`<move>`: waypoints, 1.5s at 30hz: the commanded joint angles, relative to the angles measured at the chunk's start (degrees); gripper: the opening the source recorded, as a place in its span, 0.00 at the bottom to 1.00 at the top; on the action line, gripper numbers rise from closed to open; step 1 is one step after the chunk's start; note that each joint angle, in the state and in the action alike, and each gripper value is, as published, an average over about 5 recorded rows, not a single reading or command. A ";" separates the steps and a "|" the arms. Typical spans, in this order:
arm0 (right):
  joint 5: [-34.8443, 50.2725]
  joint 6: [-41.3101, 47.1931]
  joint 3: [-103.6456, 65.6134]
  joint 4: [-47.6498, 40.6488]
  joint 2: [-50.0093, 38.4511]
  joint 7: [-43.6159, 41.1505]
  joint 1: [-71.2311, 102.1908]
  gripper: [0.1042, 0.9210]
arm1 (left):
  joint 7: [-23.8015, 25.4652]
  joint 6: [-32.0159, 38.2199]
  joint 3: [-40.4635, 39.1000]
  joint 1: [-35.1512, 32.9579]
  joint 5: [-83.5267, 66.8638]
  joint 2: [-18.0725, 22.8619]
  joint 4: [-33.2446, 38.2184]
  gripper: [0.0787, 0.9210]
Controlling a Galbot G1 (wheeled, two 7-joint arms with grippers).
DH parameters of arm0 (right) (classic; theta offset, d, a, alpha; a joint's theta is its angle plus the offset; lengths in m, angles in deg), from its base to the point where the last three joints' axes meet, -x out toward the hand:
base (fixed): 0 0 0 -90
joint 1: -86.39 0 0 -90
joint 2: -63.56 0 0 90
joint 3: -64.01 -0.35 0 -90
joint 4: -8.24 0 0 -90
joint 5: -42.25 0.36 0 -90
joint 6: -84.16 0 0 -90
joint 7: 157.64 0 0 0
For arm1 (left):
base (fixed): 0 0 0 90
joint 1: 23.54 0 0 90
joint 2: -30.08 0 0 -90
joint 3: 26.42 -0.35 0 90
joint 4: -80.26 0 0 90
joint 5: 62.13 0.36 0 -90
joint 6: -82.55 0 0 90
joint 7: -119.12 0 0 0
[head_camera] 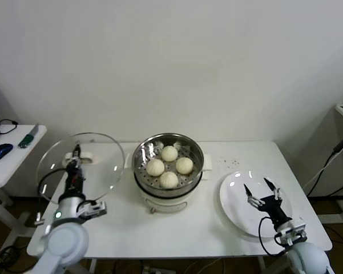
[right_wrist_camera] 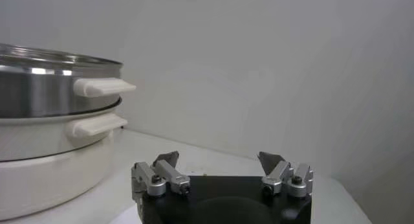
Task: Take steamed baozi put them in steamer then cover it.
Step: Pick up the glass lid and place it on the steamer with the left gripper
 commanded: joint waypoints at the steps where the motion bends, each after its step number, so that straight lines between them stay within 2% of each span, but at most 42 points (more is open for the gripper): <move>1: -1.26 0.85 0.76 -0.59 -0.61 0.31 -2.00 0.88 | 13.57 -7.14 -21.93 21.32 10.12 5.81 -1.52 0.09; 4: -1.48 0.84 0.38 -0.87 -0.70 0.35 -2.02 0.88 | 15.95 -7.14 -25.52 24.99 14.01 10.56 -5.15 0.09; 9: -1.60 0.70 -0.65 -1.27 -0.81 0.33 -1.45 0.88 | 16.72 -7.14 -27.81 27.41 16.13 18.22 -10.67 0.09; 20: -2.33 0.13 -2.17 -2.05 -0.50 0.03 -0.21 0.88 | 14.29 -7.14 -29.46 26.55 17.09 29.22 -20.32 0.09; 27: -2.65 -0.10 -2.30 -2.29 -0.30 -0.14 -0.18 0.88 | 13.30 -7.14 -29.35 26.46 16.45 30.15 -23.29 0.09; 35: -3.01 -0.36 -2.24 -2.57 0.02 -0.37 -0.26 0.88 | 14.01 -7.14 -29.00 26.79 15.58 28.39 -24.92 0.09; 45: -3.97 -0.52 -1.97 -2.62 0.57 -0.44 -0.49 0.88 | 13.20 -7.14 -28.56 27.04 14.65 28.15 -25.76 0.09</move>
